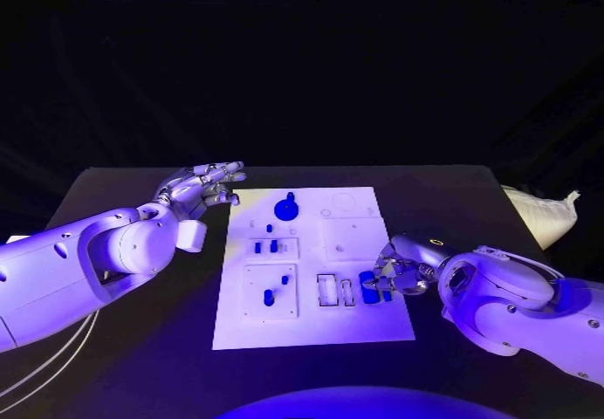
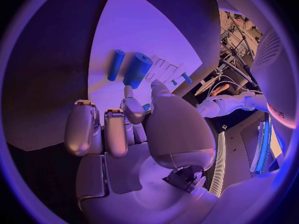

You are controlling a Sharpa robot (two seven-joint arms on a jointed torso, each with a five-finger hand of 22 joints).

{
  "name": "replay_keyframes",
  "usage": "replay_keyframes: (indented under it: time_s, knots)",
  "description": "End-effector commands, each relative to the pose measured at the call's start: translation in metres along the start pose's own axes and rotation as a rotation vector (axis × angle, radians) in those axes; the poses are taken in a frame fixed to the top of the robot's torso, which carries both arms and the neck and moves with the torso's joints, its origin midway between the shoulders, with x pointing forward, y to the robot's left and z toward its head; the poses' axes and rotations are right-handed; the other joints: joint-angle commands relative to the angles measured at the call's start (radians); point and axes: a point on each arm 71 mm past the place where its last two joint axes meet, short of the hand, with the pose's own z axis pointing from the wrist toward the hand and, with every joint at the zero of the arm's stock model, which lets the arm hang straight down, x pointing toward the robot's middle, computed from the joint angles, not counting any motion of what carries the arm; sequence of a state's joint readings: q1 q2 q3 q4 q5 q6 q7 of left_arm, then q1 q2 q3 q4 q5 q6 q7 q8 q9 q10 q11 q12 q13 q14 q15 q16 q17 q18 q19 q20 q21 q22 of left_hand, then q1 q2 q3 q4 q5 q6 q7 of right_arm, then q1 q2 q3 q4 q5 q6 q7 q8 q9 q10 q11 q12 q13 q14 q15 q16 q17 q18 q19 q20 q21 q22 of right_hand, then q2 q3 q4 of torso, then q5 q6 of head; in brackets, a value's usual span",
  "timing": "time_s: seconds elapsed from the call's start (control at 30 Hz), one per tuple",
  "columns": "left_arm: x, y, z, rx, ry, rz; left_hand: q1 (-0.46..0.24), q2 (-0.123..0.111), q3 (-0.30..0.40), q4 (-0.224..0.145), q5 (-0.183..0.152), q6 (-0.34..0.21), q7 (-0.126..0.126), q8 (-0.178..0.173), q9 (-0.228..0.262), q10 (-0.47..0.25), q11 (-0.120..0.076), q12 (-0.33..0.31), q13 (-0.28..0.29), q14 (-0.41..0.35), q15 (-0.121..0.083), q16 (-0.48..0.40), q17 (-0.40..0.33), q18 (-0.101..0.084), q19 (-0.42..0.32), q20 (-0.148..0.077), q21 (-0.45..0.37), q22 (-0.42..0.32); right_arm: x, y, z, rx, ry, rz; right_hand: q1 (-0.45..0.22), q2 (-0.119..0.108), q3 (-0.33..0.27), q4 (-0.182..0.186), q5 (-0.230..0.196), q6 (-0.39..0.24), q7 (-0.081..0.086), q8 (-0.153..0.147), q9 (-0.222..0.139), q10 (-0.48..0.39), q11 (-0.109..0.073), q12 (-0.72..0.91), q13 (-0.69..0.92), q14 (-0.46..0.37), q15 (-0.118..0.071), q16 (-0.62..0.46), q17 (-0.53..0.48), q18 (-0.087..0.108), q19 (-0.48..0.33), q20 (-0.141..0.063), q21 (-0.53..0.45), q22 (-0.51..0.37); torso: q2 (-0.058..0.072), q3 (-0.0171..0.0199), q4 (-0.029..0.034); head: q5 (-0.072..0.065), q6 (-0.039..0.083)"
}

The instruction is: Assemble the parts on the task board

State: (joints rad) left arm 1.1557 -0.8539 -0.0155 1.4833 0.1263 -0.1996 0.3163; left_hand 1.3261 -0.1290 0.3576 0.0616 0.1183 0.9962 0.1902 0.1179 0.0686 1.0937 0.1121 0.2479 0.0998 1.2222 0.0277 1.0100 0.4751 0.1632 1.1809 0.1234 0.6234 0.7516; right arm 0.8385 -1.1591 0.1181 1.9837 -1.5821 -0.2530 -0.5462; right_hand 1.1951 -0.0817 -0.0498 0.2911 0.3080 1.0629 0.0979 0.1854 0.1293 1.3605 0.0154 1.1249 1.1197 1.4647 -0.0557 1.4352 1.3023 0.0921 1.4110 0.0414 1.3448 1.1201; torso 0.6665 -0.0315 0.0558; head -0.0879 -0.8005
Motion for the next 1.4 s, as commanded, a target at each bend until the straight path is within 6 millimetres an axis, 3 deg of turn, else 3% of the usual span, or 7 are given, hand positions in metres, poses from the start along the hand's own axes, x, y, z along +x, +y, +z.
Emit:
replay_keyframes:
  time_s: [0.03,0.53,0.97,1.07,1.2,1.4]
  knots:
    - [0.002,0.0,0.0,0.004,0.022,-0.004,0.006,0.002,-0.005,0.0,-0.001,-0.006,-0.002,0.004,-0.001,-0.009,0.0,0.003,0.001,-0.005,-0.002,0.003,-0.001,0.019,0.008,0.003,-0.006,-0.001,0.005,0.0,0.001,0.015,0.022,-0.056,-0.009,0.0,-0.007,0.0,0.001,-0.001,-0.002,0.006,0.002,0.0,-0.001,0.009,0.005,0.062,-0.003,0.005,0.001,-0.007,0.0,0.006,0.007,0.001,0.001,0.0,0.0005,0.002,-0.002]
    - [0.002,0.0,0.0,0.001,0.023,-0.004,0.006,0.002,-0.005,0.0,-0.001,-0.006,-0.002,0.004,-0.001,-0.009,0.0,0.003,0.001,-0.005,-0.002,0.003,-0.001,0.019,0.008,0.003,-0.006,-0.001,0.023,0.007,0.009,0.002,0.058,-0.089,-0.008,0.011,-0.022,0.0,-0.013,0.0,-0.004,0.016,0.01,-0.002,-0.002,0.01,0.014,0.062,-0.004,0.005,0.001,-0.008,0.001,0.006,0.008,0.005,0.002,0.001,0.0017,0.007,-0.008]
    - [0.002,0.001,-0.001,-0.004,0.026,-0.005,0.006,0.003,-0.008,0.001,-0.001,-0.008,-0.002,0.004,-0.001,-0.012,0.0,0.005,0.001,-0.006,-0.001,0.003,-0.002,0.019,0.008,0.003,-0.007,-0.002,0.034,0.013,0.014,-0.006,0.073,-0.072,0.008,0.022,-0.028,-0.003,-0.007,-0.001,-0.005,0.022,0.017,-0.002,-0.003,0.012,0.022,0.062,-0.005,0.006,0.002,-0.008,0.0,0.005,0.009,0.006,0.0,-0.0006,0.0015,0.006,-0.012]
    - [0.002,0.001,-0.001,-0.004,0.026,-0.005,0.006,0.003,-0.008,0.001,-0.001,-0.008,-0.002,0.004,-0.001,-0.012,0.0,0.005,0.001,-0.006,-0.001,0.003,-0.002,0.019,0.008,0.003,-0.007,-0.002,0.033,0.013,0.014,-0.006,0.06,-0.064,0.041,0.04,-0.024,-0.01,0.011,0.001,-0.007,0.03,0.024,-0.001,-0.005,0.015,0.031,0.062,-0.006,0.006,0.003,-0.008,0.0,0.004,0.009,0.007,0.0,-0.0003,0.0011,0.006,-0.013]
    - [0.002,0.001,-0.001,-0.006,0.027,-0.005,0.006,0.003,-0.008,0.001,-0.001,-0.008,-0.002,0.004,-0.001,-0.012,0.0,0.005,0.001,-0.006,-0.001,0.003,-0.002,0.019,0.008,0.003,-0.007,-0.002,0.028,0.01,0.012,0.013,0.013,-0.007,0.097,0.087,0.003,-0.021,0.029,0.009,-0.011,0.041,0.037,0.006,-0.01,0.024,0.048,0.061,-0.01,0.005,0.0,-0.007,-0.001,0.001,0.008,0.004,0.0,0.0004,0.0021,0.006,-0.013]
    - [0.001,0.001,-0.001,-0.007,0.027,-0.003,0.006,0.003,-0.008,0.001,-0.001,-0.008,-0.002,0.004,-0.001,-0.012,0.0,0.005,0.001,-0.006,-0.001,0.003,-0.002,0.019,0.008,0.003,-0.007,-0.002,0.024,0.004,0.006,0.065,0.018,0.155,0.137,0.101,0.022,-0.033,0.059,0.004,-0.012,0.044,0.048,0.001,-0.011,0.015,0.048,0.061,-0.011,0.005,0.001,-0.007,-0.002,-0.002,0.007,0.004,-0.002,-0.0008,0.0033,0.004,-0.01]
